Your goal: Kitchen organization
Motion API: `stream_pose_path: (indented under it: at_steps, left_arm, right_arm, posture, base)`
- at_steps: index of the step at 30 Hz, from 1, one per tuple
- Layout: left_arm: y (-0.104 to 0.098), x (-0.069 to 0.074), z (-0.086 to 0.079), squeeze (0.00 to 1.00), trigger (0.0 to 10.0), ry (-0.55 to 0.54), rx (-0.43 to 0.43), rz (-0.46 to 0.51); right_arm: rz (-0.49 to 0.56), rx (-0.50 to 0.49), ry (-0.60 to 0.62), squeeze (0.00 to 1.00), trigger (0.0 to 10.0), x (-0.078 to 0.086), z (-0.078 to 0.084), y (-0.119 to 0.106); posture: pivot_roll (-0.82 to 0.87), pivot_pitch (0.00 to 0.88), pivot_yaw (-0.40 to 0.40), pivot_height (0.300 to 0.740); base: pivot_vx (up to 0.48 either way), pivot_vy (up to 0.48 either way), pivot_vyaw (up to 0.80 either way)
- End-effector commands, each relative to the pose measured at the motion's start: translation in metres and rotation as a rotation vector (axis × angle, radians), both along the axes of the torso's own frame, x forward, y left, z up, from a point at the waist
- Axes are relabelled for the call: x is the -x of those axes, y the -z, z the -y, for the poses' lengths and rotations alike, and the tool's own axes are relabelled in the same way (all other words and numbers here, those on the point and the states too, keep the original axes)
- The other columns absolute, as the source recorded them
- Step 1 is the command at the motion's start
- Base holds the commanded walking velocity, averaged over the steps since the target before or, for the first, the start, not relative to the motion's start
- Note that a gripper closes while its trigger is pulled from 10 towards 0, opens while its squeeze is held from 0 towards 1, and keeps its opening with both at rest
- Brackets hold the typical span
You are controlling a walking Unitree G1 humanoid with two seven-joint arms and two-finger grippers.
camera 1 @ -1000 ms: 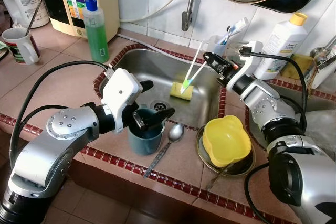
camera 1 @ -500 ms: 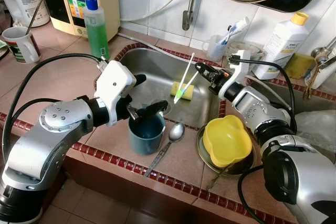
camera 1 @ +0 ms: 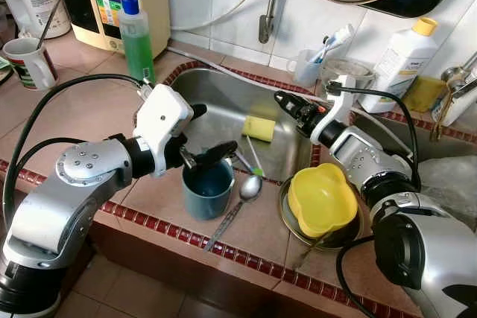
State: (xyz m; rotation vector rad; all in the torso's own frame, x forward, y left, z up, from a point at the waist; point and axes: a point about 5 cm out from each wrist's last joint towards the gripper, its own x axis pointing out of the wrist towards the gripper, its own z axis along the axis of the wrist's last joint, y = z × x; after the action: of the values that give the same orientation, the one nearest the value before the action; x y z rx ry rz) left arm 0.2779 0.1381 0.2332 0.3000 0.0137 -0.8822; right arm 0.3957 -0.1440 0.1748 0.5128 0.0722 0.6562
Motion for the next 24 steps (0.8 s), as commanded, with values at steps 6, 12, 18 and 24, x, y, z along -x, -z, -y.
stream_pose_path:
  at_steps: [6,12,18,24]
  left_arm:
    - [-0.002,-0.001,0.003,0.00,10.0,-0.002,0.008,0.017]
    - [-0.003,0.000,0.001,0.00,10.0,-0.021,0.054,0.038]
    - [-0.010,-0.008,-0.006,0.00,10.0,-0.077,0.109,0.067]
    - [-0.007,-0.013,-0.009,0.00,10.0,-0.145,0.198,0.077]
  right_arm:
    - [0.062,0.001,-0.001,1.00,10.0,-0.003,-0.001,-0.012]
    - [0.126,0.009,-0.014,1.00,10.0,-0.002,-0.002,-0.018]
    - [0.221,0.035,-0.058,1.00,10.0,0.002,-0.008,-0.022]
    - [0.332,0.052,-0.061,0.16,10.0,0.008,-0.011,-0.029]
  posture:
    - [0.18,0.024,-0.115,0.740]
    - [0.18,0.009,-0.115,0.740]
    - [0.18,0.000,-0.113,0.740]
    - [0.17,0.000,-0.108,0.740]
  base:
    - [0.000,0.000,0.00]
    - [0.000,0.000,0.00]
    - [0.000,0.000,0.00]
    - [0.000,0.000,0.00]
